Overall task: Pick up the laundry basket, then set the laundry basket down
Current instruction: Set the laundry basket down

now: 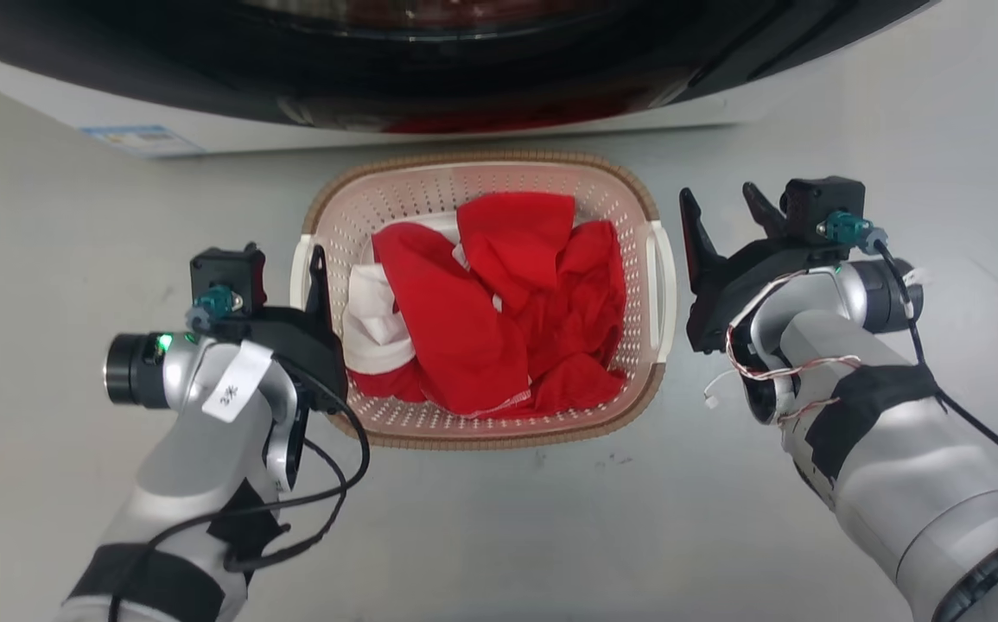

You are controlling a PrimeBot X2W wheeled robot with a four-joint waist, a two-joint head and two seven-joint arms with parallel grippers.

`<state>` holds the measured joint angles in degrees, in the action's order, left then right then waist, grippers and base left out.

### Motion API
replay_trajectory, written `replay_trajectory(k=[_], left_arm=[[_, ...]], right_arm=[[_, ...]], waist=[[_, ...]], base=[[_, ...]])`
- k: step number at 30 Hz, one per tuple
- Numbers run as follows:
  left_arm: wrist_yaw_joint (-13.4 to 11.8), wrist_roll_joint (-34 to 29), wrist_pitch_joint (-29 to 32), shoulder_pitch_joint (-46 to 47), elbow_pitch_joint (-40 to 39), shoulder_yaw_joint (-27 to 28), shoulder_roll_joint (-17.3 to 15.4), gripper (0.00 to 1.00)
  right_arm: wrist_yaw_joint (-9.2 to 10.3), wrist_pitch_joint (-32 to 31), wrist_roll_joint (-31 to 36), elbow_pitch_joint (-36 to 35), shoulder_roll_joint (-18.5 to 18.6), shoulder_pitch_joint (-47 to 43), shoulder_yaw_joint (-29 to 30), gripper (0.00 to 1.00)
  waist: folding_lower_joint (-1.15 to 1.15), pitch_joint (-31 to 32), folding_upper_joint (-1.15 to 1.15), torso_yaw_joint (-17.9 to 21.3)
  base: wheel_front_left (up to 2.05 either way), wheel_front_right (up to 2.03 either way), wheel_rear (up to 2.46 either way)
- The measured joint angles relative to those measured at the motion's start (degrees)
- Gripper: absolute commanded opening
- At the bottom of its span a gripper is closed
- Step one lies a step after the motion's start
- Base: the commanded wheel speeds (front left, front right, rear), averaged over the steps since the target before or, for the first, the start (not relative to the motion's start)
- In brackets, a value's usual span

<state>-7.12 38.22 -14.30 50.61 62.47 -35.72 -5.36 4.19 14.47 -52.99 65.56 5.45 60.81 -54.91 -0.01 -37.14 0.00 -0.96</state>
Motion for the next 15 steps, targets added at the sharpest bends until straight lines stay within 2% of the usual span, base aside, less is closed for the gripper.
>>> replay_trajectory(k=[8, 15], left_arm=[[0.00, -1.34, 0.00, -8.12, -7.73, 3.87, -0.77, 1.00], [0.00, -4.42, 0.00, -14.36, -13.94, 7.34, -0.94, 1.00]], right_arm=[[0.36, 0.00, -0.26, -6.39, 0.78, -5.95, 5.11, 1.00], [0.94, 0.00, 1.43, -11.56, 3.03, -12.64, 8.73, 1.00]], waist=[[0.00, 6.59, 0.00, 0.64], [-0.01, 11.70, 0.00, 1.04]], base=[[0.00, 0.00, 0.00], [0.00, 0.00, 0.00]])
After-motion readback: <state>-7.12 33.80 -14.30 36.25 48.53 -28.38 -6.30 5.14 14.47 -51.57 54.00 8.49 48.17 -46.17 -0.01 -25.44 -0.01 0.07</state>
